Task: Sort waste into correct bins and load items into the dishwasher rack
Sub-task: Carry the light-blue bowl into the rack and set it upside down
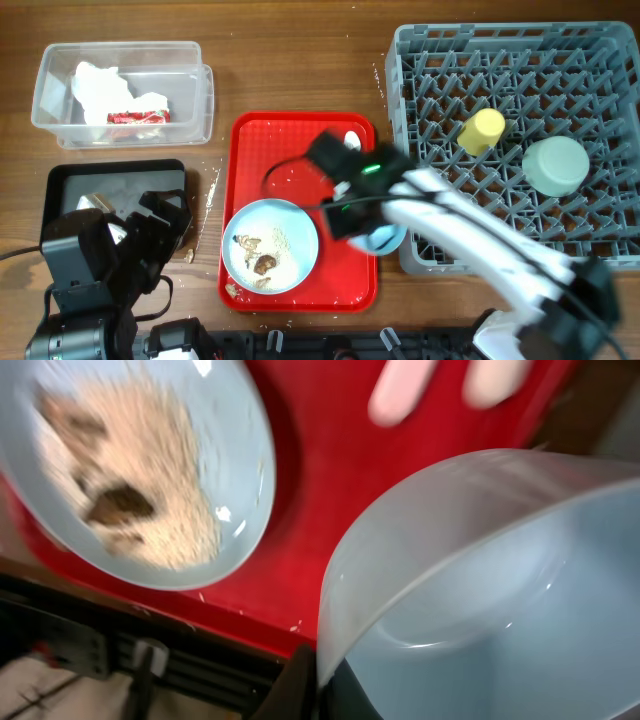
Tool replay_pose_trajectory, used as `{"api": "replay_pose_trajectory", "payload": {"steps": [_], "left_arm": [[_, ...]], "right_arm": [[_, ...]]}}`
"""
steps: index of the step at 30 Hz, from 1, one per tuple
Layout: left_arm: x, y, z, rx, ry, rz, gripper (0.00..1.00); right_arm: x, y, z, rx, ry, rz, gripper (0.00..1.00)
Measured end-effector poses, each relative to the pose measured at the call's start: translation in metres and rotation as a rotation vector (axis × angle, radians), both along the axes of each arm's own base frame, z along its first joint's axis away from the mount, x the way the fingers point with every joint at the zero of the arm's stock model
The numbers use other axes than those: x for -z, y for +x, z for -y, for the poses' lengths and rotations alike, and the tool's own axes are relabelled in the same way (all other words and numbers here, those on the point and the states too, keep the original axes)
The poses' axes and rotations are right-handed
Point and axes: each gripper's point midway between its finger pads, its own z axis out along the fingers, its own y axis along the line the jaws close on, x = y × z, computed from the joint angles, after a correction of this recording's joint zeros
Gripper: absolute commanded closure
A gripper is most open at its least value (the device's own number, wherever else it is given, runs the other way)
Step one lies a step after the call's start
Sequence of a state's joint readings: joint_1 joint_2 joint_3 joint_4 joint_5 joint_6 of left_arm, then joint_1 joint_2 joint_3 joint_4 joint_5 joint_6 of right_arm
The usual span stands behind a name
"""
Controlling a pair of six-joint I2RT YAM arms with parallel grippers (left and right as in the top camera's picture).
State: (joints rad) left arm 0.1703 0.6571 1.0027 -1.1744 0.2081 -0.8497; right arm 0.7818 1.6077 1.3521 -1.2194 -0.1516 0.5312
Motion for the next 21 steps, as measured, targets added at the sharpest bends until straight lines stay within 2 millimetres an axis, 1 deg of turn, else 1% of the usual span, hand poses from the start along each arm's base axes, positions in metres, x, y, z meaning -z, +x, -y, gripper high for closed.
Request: {"api": "replay_pose_trajectory", "payload": {"steps": [2, 3, 5, 6, 7, 8, 9, 13, 15, 21], "left_arm": [[0.000, 0.000, 0.000, -0.001, 0.000, 0.000, 0.00], [0.000, 0.000, 0.000, 0.000, 0.000, 0.000, 0.00], [0.000, 0.000, 0.000, 0.000, 0.000, 0.000, 0.00], [0.000, 0.000, 0.000, 0.000, 0.000, 0.000, 0.00], [0.000, 0.000, 0.000, 0.000, 0.000, 0.000, 0.00], [0.000, 0.000, 0.000, 0.000, 0.000, 0.000, 0.00], [0.000, 0.000, 0.000, 0.000, 0.000, 0.000, 0.00], [0.000, 0.000, 0.000, 0.000, 0.000, 0.000, 0.00], [0.000, 0.000, 0.000, 0.000, 0.000, 0.000, 0.00], [0.000, 0.000, 0.000, 0.000, 0.000, 0.000, 0.00]], "right_arm": [[-0.025, 0.017, 0.018, 0.052, 0.068, 0.062, 0.96], [-0.047, 0.027, 0.033, 0.091, 0.129, 0.117, 0.96], [-0.072, 0.037, 0.054, 0.129, 0.197, 0.189, 0.96], [-0.085, 0.043, 0.070, 0.165, 0.223, 0.234, 0.96], [-0.096, 0.051, 0.091, 0.213, 0.236, 0.285, 0.96], [-0.100, 0.055, 0.101, 0.241, 0.241, 0.303, 0.96], [-0.105, 0.063, 0.118, 0.282, 0.251, 0.331, 0.96], [-0.108, 0.081, 0.142, 0.326, 0.309, 0.361, 0.96], [-0.101, 0.085, 0.150, 0.328, 0.354, 0.337, 0.96], [-0.084, 0.101, 0.143, 0.272, 0.551, 0.224, 0.96]]}}
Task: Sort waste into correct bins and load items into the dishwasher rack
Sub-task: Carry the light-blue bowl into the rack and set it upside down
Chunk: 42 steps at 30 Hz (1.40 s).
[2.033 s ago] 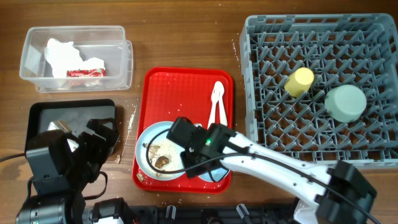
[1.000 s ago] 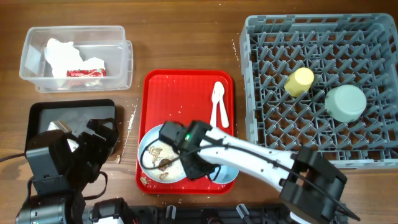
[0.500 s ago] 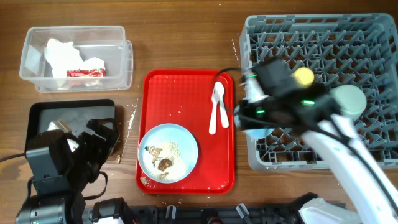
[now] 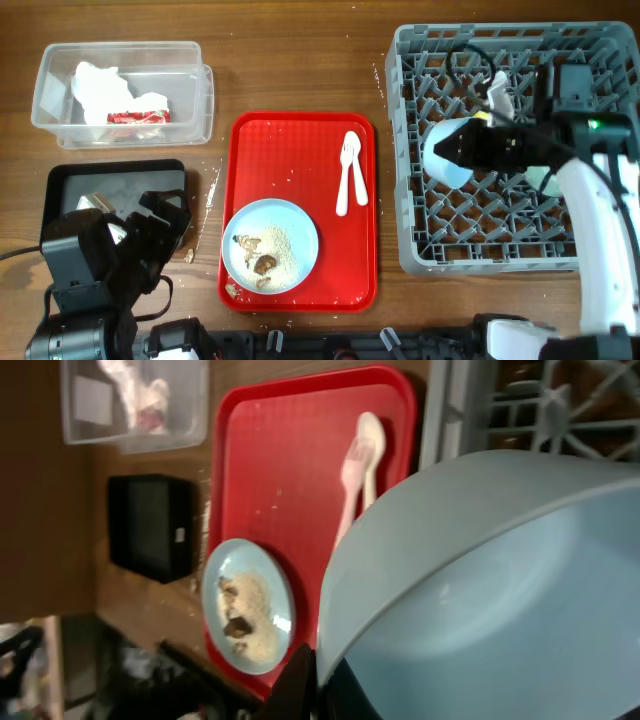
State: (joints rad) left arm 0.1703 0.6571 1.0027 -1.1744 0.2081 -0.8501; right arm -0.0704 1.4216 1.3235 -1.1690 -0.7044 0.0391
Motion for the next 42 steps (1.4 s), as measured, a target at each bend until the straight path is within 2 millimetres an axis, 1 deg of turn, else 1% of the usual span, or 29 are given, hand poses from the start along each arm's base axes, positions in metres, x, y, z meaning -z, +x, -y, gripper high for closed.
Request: {"api": "replay_pose_trajectory", "payload": {"steps": [5, 8, 10, 13, 17, 19, 22, 27, 33, 37, 42], "left_arm": [[0.000, 0.000, 0.000, 0.000, 0.000, 0.000, 0.00], [0.000, 0.000, 0.000, 0.000, 0.000, 0.000, 0.00], [0.000, 0.000, 0.000, 0.000, 0.000, 0.000, 0.00], [0.000, 0.000, 0.000, 0.000, 0.000, 0.000, 0.00], [0.000, 0.000, 0.000, 0.000, 0.000, 0.000, 0.00], [0.000, 0.000, 0.000, 0.000, 0.000, 0.000, 0.00], [0.000, 0.000, 0.000, 0.000, 0.000, 0.000, 0.00], [0.000, 0.000, 0.000, 0.000, 0.000, 0.000, 0.00], [0.000, 0.000, 0.000, 0.000, 0.000, 0.000, 0.00], [0.000, 0.000, 0.000, 0.000, 0.000, 0.000, 0.00], [0.000, 0.000, 0.000, 0.000, 0.000, 0.000, 0.00]], "right_arm": [[0.016, 0.010, -0.003, -0.039, 0.101, -0.051, 0.96], [0.030, 0.016, 0.001, -0.040, 0.143, -0.094, 0.96], [0.035, 0.015, 0.003, -0.040, 0.166, -0.120, 0.96], [0.034, 0.015, 0.010, -0.032, 0.187, -0.114, 0.96], [0.036, 0.017, 0.030, 0.014, 0.215, -0.092, 0.96], [0.037, 0.016, 0.034, 0.022, 0.241, -0.085, 0.96], [0.034, 0.015, 0.030, 0.007, 0.293, -0.068, 0.96], [0.021, 0.016, 0.021, -0.023, 0.392, -0.026, 0.96], [0.026, 0.010, 0.022, -0.021, 0.369, -0.060, 0.96], [0.031, 0.009, 0.024, -0.022, 0.336, -0.068, 0.96], [0.032, 0.009, 0.025, -0.022, 0.327, -0.068, 0.96]]}}
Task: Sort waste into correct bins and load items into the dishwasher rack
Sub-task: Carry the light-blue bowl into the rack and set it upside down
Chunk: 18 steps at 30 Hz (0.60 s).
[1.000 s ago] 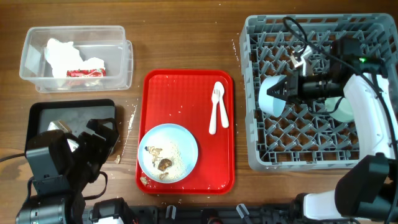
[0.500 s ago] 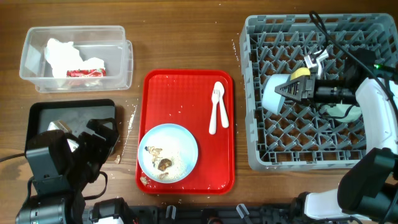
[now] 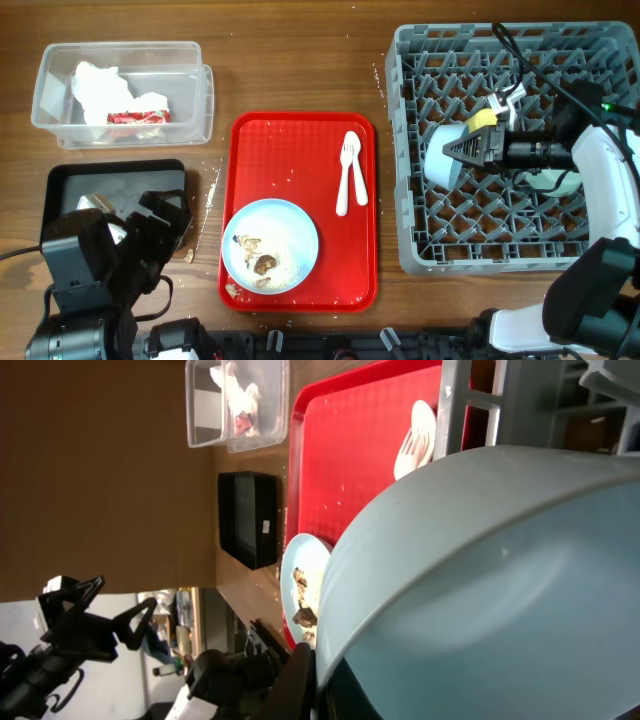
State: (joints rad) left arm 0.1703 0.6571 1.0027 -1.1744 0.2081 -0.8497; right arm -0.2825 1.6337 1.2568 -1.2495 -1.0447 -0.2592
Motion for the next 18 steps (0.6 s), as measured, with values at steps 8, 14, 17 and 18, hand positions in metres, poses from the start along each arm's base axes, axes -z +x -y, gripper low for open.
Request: {"api": "replay_pose_trajectory", "payload": {"steps": [8, 14, 17, 18], "left_arm": [[0.0000, 0.0000, 0.0000, 0.000, 0.000, 0.000, 0.00], [0.0000, 0.0000, 0.0000, 0.000, 0.000, 0.000, 0.00], [0.0000, 0.0000, 0.0000, 0.000, 0.000, 0.000, 0.00], [0.0000, 0.0000, -0.0001, 0.000, 0.000, 0.000, 0.00]], "right_arm": [[0.0027, 0.0024, 0.0023, 0.011, -0.017, -0.006, 0.96], [0.0019, 0.0004, 0.0012, 0.010, -0.009, -0.017, 0.96], [0.0012, -0.0033, -0.0001, 0.008, 0.000, -0.035, 0.96], [0.0012, -0.0040, -0.0003, 0.006, 0.000, -0.037, 0.96]]}}
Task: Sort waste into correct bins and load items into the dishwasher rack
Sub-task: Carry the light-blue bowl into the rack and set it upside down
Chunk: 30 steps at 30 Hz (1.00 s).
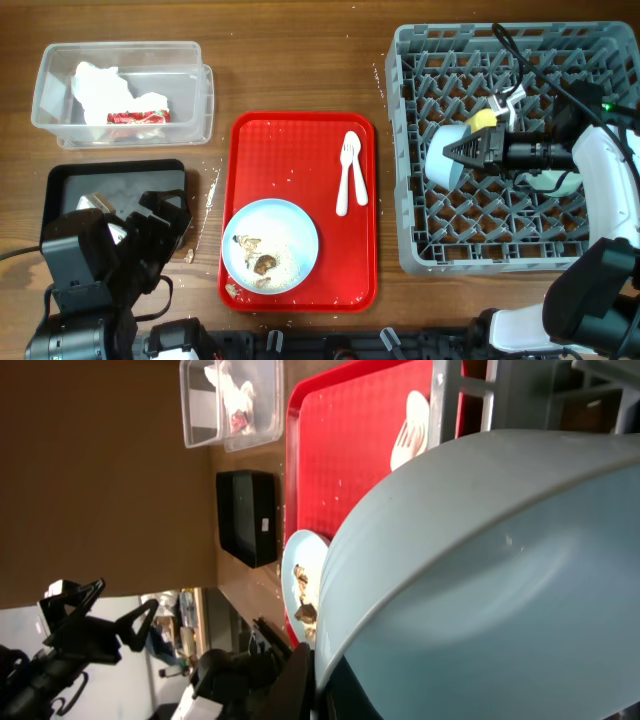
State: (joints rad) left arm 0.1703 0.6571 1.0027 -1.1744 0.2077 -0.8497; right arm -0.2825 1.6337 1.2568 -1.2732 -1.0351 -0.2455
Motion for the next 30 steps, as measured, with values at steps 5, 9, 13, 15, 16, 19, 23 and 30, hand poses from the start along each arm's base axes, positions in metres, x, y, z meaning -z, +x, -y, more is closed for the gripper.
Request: {"api": "replay_pose_trajectory", "payload": {"steps": [5, 9, 13, 15, 16, 19, 23, 30], "left_arm": [[0.000, 0.000, 0.000, 0.000, 0.000, 0.000, 0.00], [0.000, 0.000, 0.000, 0.000, 0.000, 0.000, 0.00], [0.000, 0.000, 0.000, 0.000, 0.000, 0.000, 0.00], [0.000, 0.000, 0.000, 0.000, -0.001, 0.000, 0.00], [0.000, 0.000, 0.000, 0.000, 0.000, 0.000, 0.00], [0.000, 0.000, 0.000, 0.000, 0.000, 0.000, 0.00], [0.000, 0.000, 0.000, 0.000, 0.000, 0.000, 0.00], [0.000, 0.000, 0.000, 0.000, -0.001, 0.000, 0.00]], "right_arm": [[0.008, 0.002, 0.005, 0.018, -0.048, -0.025, 0.96], [0.013, 0.002, 0.011, 0.030, -0.085, -0.040, 0.96], [0.011, 0.002, 0.010, 0.029, -0.069, -0.034, 0.96], [0.011, 0.001, 0.011, 0.028, -0.069, -0.038, 0.96], [0.013, 0.000, 0.011, 0.030, -0.078, -0.049, 0.95], [0.016, -0.002, 0.014, 0.046, -0.101, -0.086, 0.91], [0.021, -0.011, 0.025, 0.102, -0.203, -0.167, 0.80], [0.018, -0.039, 0.069, 0.294, -0.536, -0.254, 0.61]]}}
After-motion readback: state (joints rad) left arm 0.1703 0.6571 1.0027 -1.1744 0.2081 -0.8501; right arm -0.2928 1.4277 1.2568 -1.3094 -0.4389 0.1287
